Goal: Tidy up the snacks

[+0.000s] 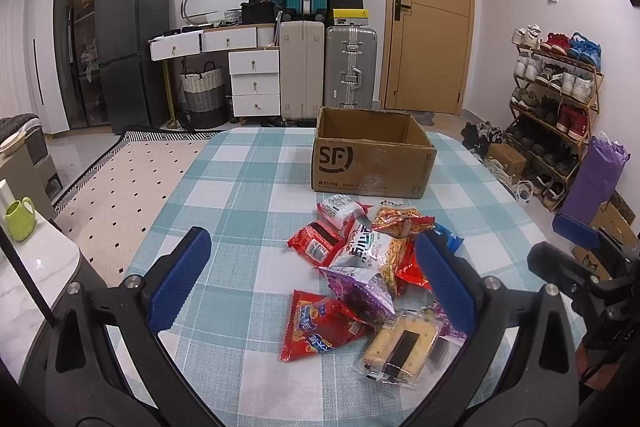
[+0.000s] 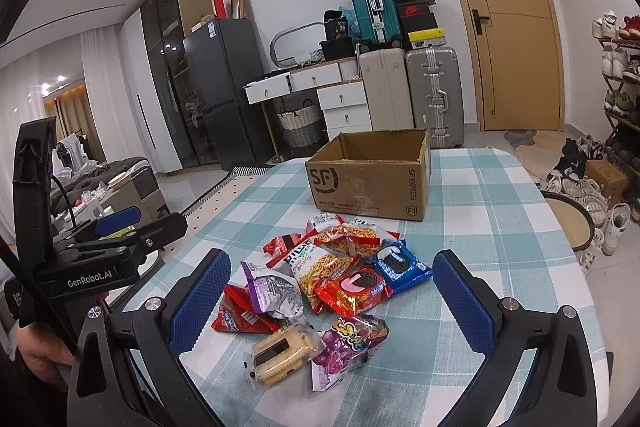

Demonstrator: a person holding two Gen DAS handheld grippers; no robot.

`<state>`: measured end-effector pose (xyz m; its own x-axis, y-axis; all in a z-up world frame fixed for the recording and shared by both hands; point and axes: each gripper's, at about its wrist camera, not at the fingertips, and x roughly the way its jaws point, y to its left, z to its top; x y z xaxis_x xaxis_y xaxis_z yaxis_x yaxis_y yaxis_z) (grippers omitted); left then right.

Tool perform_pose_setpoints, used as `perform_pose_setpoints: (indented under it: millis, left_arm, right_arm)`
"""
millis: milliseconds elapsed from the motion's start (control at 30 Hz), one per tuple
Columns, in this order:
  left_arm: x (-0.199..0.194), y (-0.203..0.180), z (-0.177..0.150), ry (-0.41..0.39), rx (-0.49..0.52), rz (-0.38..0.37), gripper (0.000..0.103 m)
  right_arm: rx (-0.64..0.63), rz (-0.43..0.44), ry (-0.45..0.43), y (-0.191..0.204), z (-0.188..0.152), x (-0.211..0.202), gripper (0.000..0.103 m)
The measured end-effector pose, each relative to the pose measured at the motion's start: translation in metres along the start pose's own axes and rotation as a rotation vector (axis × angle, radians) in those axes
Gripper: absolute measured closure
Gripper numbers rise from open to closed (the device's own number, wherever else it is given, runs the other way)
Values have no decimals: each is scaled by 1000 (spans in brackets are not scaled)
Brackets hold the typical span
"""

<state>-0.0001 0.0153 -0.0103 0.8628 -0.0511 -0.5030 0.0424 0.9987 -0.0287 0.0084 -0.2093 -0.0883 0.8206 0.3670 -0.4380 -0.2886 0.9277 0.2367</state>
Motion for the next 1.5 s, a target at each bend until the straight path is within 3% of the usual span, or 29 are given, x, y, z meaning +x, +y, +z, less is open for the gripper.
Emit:
perform_pose_setpoints:
  millis: [767,867,1033,1133,1300,1500]
  left_arm:
    - [76,22,-41,150,-10,-20,1]
    - [81,28,-46,161,-18,-30,1]
    - [89,39,-53,196,-35,-31,1]
    - [93,45,-58,214,-49,-31,1]
    - [98,51,-66,256,-59,-13,1]
    - [98,55,-72,289,-94,-58,1]
  right_arm:
    - [185,39,306,-41,-65,91,1]
    - [214,60,329,-45,-69,99,10]
    - [237,94,371,-46,-73,114,42]
    - [241,120,366,-48,-73,117,49]
    - [251,121,354,-52,-73,114,54]
    - [274,125,319,-60,-73,108,54]
